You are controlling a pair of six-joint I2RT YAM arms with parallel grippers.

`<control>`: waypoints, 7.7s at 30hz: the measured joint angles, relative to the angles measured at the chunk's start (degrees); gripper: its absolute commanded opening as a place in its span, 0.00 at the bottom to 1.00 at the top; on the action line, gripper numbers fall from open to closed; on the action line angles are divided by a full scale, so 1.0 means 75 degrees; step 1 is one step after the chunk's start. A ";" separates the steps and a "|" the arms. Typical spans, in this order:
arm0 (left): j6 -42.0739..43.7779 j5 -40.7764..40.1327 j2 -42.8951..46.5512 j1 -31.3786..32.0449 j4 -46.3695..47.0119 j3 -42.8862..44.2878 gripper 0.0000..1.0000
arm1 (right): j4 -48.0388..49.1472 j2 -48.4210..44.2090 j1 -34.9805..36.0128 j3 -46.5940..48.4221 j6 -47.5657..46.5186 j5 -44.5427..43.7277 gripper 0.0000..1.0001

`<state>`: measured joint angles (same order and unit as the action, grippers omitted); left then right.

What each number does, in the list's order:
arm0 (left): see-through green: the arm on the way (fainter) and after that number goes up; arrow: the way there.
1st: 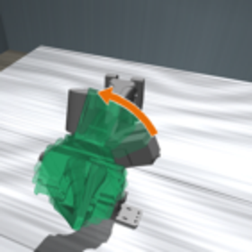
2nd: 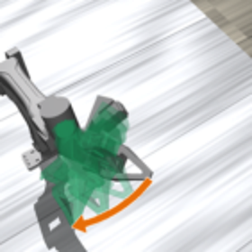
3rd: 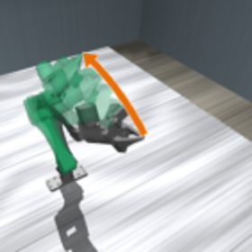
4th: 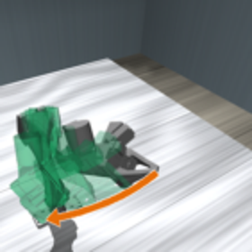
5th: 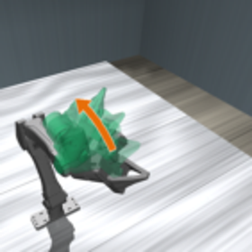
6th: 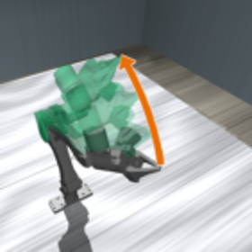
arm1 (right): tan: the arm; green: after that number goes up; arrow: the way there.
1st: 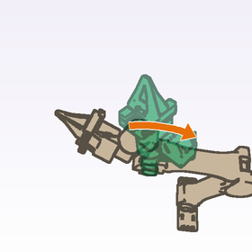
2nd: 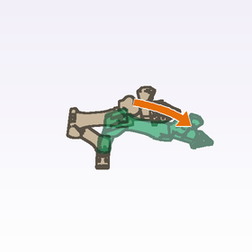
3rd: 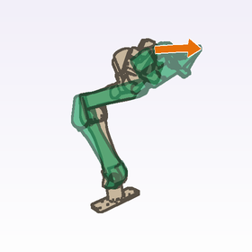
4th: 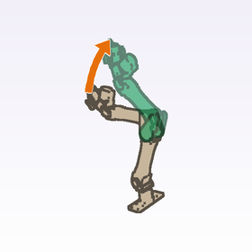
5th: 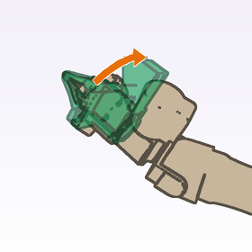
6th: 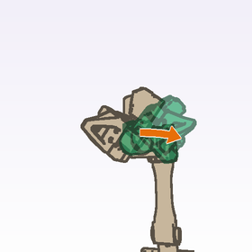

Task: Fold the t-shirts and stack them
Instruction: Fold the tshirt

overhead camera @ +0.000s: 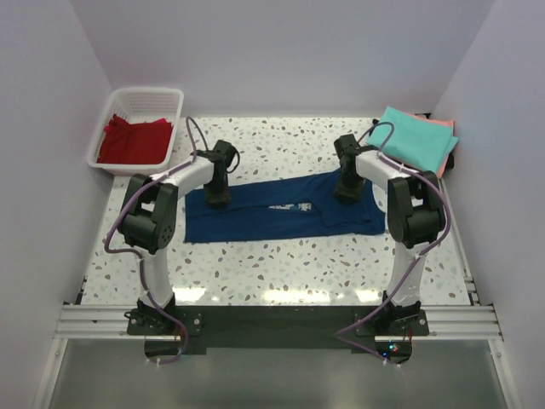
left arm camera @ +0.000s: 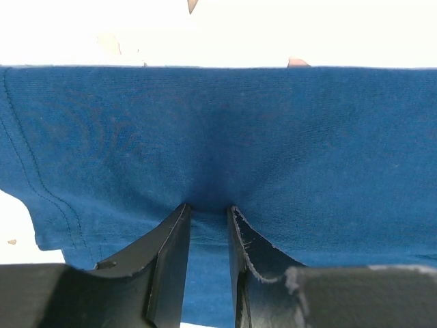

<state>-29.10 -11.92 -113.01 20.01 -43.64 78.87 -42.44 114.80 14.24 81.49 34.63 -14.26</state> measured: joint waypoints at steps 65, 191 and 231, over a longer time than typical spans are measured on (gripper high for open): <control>0.1032 0.4188 -0.2891 0.0790 0.1687 0.5301 0.43 | 0.1064 -0.3279 0.4138 -0.1947 -0.1448 0.0452 0.47; -0.2066 0.2448 0.7906 0.2063 0.3322 -0.7146 0.53 | 0.1953 -0.6091 0.5709 -0.6406 0.2221 -0.0096 0.54; -0.4473 0.0804 0.6143 0.4741 0.2984 -0.6825 0.44 | 0.3112 -0.5852 0.6758 -0.6773 0.3232 0.0175 0.54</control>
<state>-62.65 -5.89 -66.94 55.57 -21.26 27.68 -19.09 70.91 64.93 30.70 58.87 -12.95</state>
